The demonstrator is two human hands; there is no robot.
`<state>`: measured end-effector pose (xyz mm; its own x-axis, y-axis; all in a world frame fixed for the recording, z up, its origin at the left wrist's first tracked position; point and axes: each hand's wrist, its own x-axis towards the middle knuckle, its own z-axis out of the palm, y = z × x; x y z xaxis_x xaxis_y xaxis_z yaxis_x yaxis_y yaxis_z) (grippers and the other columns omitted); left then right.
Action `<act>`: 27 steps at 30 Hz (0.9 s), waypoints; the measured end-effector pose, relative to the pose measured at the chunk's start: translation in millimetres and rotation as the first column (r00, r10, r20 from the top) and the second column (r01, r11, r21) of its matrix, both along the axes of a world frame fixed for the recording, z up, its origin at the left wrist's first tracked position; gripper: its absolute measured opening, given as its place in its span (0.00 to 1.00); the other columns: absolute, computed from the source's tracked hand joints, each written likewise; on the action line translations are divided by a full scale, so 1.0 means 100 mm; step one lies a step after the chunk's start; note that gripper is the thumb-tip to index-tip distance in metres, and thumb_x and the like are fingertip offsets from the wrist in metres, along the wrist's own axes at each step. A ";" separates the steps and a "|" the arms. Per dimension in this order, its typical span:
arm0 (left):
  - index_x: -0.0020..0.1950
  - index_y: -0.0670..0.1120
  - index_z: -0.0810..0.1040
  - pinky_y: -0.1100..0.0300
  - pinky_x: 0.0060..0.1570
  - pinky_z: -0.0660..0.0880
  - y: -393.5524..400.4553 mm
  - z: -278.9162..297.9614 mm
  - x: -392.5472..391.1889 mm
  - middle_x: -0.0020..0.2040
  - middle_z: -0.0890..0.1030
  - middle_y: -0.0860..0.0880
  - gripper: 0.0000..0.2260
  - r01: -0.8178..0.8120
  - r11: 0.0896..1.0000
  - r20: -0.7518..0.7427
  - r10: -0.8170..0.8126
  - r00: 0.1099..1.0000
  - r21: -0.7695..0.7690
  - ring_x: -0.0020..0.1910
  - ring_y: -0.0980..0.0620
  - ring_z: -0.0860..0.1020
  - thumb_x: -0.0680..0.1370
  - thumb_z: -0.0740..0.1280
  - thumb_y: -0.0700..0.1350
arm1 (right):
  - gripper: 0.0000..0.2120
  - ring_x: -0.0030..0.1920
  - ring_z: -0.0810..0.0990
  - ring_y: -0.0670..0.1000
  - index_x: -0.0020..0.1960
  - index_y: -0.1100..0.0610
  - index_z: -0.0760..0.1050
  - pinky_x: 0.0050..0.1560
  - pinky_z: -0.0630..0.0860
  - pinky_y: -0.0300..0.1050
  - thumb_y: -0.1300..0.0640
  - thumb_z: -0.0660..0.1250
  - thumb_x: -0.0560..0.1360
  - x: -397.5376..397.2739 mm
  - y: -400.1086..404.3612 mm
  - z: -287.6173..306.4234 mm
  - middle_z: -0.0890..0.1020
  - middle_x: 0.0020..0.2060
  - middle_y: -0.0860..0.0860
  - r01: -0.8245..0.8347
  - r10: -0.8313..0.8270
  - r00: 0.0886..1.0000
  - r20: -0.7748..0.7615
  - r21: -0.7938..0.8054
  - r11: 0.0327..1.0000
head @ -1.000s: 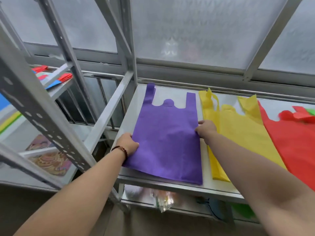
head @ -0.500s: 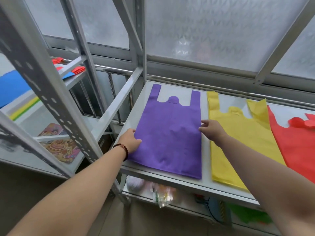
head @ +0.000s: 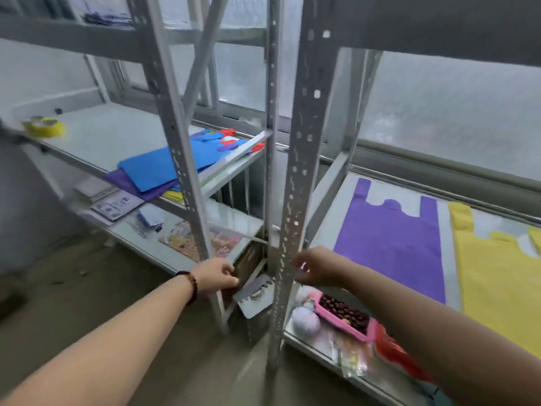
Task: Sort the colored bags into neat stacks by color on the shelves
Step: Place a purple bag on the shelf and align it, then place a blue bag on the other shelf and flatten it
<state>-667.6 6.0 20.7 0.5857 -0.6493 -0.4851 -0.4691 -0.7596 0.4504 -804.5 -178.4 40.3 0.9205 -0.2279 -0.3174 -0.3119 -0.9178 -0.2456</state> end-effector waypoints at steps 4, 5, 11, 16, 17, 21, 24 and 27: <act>0.69 0.44 0.69 0.58 0.64 0.68 1.09 0.26 0.45 0.68 0.73 0.44 0.22 -0.189 0.977 0.216 0.206 0.955 -0.095 0.66 0.47 0.73 0.76 0.65 0.47 | 0.14 0.52 0.78 0.51 0.59 0.54 0.76 0.50 0.74 0.42 0.56 0.66 0.74 0.66 0.92 0.16 0.79 0.50 0.51 -0.076 0.071 0.988 0.135 0.031 0.997; 0.70 0.44 0.68 0.58 0.64 0.68 1.34 0.34 0.55 0.69 0.72 0.44 0.23 -0.216 0.971 0.271 0.237 0.933 -0.107 0.67 0.47 0.72 0.76 0.65 0.47 | 0.17 0.56 0.78 0.52 0.62 0.53 0.75 0.55 0.76 0.45 0.56 0.66 0.74 0.81 1.13 0.22 0.79 0.55 0.52 -0.074 0.069 0.982 0.175 0.019 0.997; 0.69 0.42 0.70 0.54 0.67 0.68 2.41 0.69 1.10 0.69 0.71 0.41 0.22 -0.326 0.921 0.444 0.388 0.808 -0.212 0.67 0.43 0.70 0.75 0.65 0.45 | 0.22 0.59 0.78 0.54 0.68 0.54 0.70 0.57 0.76 0.46 0.53 0.66 0.75 1.73 2.01 0.48 0.78 0.62 0.54 -0.083 0.101 0.933 0.345 -0.067 0.994; 0.69 0.40 0.69 0.53 0.67 0.66 2.79 0.85 1.55 0.68 0.70 0.39 0.22 -0.371 0.889 0.480 0.457 0.749 -0.269 0.67 0.42 0.69 0.76 0.64 0.43 | 0.23 0.62 0.75 0.57 0.69 0.57 0.68 0.57 0.74 0.47 0.55 0.64 0.75 2.44 2.47 0.61 0.76 0.63 0.56 -0.201 0.240 0.897 0.372 -0.141 0.969; 0.69 0.40 0.69 0.54 0.67 0.66 2.82 0.86 1.67 0.68 0.70 0.40 0.21 -0.373 0.890 0.485 0.455 0.747 -0.261 0.67 0.42 0.69 0.76 0.64 0.42 | 0.22 0.61 0.75 0.57 0.68 0.57 0.69 0.55 0.74 0.47 0.55 0.64 0.75 2.59 2.51 0.61 0.77 0.62 0.57 -0.211 0.254 0.890 0.379 -0.154 0.965; 0.71 0.41 0.66 0.55 0.66 0.66 2.84 0.80 2.22 0.70 0.67 0.40 0.22 -0.385 0.895 0.495 0.445 0.746 -0.224 0.68 0.43 0.68 0.78 0.62 0.42 | 0.19 0.59 0.75 0.57 0.65 0.58 0.71 0.54 0.75 0.48 0.55 0.63 0.75 3.23 2.56 0.52 0.77 0.59 0.57 -0.241 0.293 0.879 0.376 -0.179 0.954; 0.72 0.42 0.64 0.56 0.66 0.65 2.73 0.72 2.73 0.72 0.66 0.41 0.23 -0.395 0.899 0.496 0.435 0.751 -0.191 0.69 0.43 0.67 0.77 0.62 0.43 | 0.19 0.61 0.74 0.58 0.64 0.59 0.71 0.56 0.75 0.49 0.55 0.62 0.75 3.76 2.47 0.42 0.76 0.60 0.57 -0.236 0.284 0.887 0.364 -0.170 0.957; 0.71 0.42 0.66 0.55 0.65 0.67 2.53 0.68 3.29 0.70 0.68 0.40 0.22 -0.386 0.909 0.495 0.412 0.765 -0.161 0.68 0.43 0.69 0.77 0.62 0.44 | 0.16 0.59 0.75 0.59 0.60 0.60 0.72 0.51 0.73 0.48 0.55 0.62 0.75 4.30 2.30 0.36 0.76 0.57 0.57 -0.205 0.250 0.896 0.367 -0.158 0.966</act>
<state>-338.4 259.0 89.2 0.9487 -0.3155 -0.0199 -0.2983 -0.9142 0.2742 -374.8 51.7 76.6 0.9965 -0.0109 0.0826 0.0054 -0.9808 -0.1947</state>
